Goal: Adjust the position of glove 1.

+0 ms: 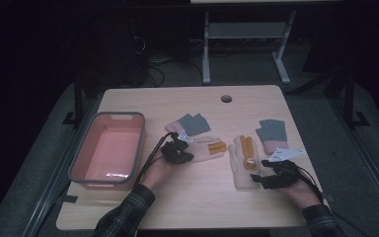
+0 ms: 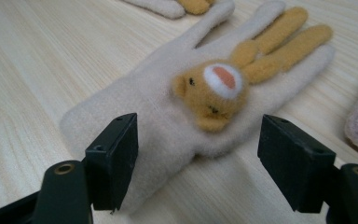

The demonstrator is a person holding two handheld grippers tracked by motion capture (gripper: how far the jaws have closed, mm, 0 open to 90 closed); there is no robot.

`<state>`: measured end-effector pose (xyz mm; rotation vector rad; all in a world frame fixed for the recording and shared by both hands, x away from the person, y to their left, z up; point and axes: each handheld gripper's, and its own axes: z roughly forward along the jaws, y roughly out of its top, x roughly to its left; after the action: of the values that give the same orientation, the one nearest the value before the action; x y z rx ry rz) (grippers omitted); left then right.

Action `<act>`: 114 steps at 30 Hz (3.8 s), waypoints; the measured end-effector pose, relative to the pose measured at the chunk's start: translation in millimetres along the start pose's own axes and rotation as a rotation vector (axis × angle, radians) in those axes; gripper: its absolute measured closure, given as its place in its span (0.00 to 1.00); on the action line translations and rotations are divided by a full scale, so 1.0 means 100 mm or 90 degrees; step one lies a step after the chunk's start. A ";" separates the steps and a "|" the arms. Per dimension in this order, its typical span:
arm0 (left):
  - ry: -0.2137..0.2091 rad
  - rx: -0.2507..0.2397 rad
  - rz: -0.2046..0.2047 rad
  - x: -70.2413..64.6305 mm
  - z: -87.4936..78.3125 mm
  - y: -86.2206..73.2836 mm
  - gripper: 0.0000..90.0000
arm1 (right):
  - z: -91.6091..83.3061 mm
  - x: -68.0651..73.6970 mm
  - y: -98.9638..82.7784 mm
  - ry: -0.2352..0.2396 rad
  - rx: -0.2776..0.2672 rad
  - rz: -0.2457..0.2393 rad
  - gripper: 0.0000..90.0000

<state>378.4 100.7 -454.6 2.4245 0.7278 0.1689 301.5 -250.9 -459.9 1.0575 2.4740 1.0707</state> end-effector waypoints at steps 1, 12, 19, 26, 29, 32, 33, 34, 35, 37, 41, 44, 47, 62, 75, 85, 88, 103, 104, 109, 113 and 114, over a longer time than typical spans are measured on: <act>-0.005 0.004 0.004 -0.02 -0.01 0.00 1.00 | 0.00 0.00 0.00 0.000 -0.001 0.000 0.32; -0.051 0.003 0.013 -0.27 0.02 0.01 1.00 | 0.00 0.01 0.00 0.000 0.001 0.001 0.32; -0.041 -0.024 0.005 -0.17 -0.13 0.03 1.00 | 0.00 0.00 0.01 -0.001 0.000 -0.006 0.32; 0.017 -0.057 -0.035 0.09 -0.31 -0.03 1.00 | 0.00 0.00 0.00 0.000 -0.001 0.000 0.32; 0.008 -0.050 -0.051 0.12 -0.27 -0.09 1.00 | -0.01 0.00 0.00 -0.001 0.001 0.002 0.32; 0.001 -0.025 -0.037 0.09 -0.23 -0.12 1.00 | -0.01 -0.01 0.00 -0.004 -0.001 0.000 0.32; 0.001 -0.019 -0.034 0.08 -0.21 -0.13 1.00 | 0.00 -0.01 0.00 -0.003 -0.001 0.003 0.32; 0.000 -0.013 -0.031 0.07 -0.20 -0.13 1.00 | 0.00 -0.01 0.00 -0.003 -0.001 0.003 0.32; -0.002 -0.010 -0.027 0.05 -0.18 -0.13 1.00 | -0.01 -0.02 0.00 -0.003 0.001 0.001 0.32; -0.004 -0.007 -0.026 0.03 -0.18 -0.14 1.00 | -0.01 -0.01 0.00 -0.004 0.000 0.002 0.32; -0.025 -0.015 -0.032 -0.04 -0.20 -0.20 1.00 | -0.01 -0.01 0.00 -0.004 -0.002 0.002 0.32; -0.034 -0.013 -0.020 -0.11 -0.22 -0.25 1.00 | -0.01 -0.02 0.00 -0.004 0.001 0.000 0.32; -0.046 -0.015 -0.013 -0.17 -0.24 -0.29 1.00 | 0.00 -0.01 0.00 -0.005 0.000 0.001 0.32; -0.106 -0.014 0.025 -0.57 -0.31 -0.42 1.00 | 0.00 0.00 0.01 -0.003 0.004 -0.001 0.32; -0.115 -0.039 0.032 -0.56 -0.42 -0.42 1.00 | 0.01 0.00 0.00 -0.003 0.004 -0.002 0.32; -0.014 -0.058 -0.008 -0.37 -0.57 -0.72 0.73 | 0.00 0.00 0.00 0.002 0.003 -0.001 0.32; 0.007 -0.061 -0.013 -0.37 -0.58 -0.82 0.58 | 0.00 0.00 0.00 0.004 0.000 -0.001 0.32; 0.033 -0.115 0.003 -0.47 -0.45 -1.04 0.14 | 0.01 -0.06 0.08 0.029 -0.008 0.001 0.35; 0.032 -0.121 0.008 -0.47 -0.44 -1.05 0.14 | 0.02 -0.07 0.09 0.035 -0.015 0.003 0.37; 0.031 -0.117 0.012 -0.47 -0.44 -1.04 0.13 | 0.02 -0.13 0.20 0.038 -0.012 0.003 0.40; 0.031 -0.117 0.011 -0.47 -0.44 -1.04 0.14 | 0.04 -0.15 0.28 0.042 -0.015 -0.004 0.42; 0.031 -0.117 0.010 -0.47 -0.44 -1.04 0.14 | 0.04 -0.16 0.29 0.044 -0.019 -0.009 0.44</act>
<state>278.6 168.1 -476.8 2.2581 0.6824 0.2890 330.1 -246.3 -442.8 1.0095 2.5077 1.1547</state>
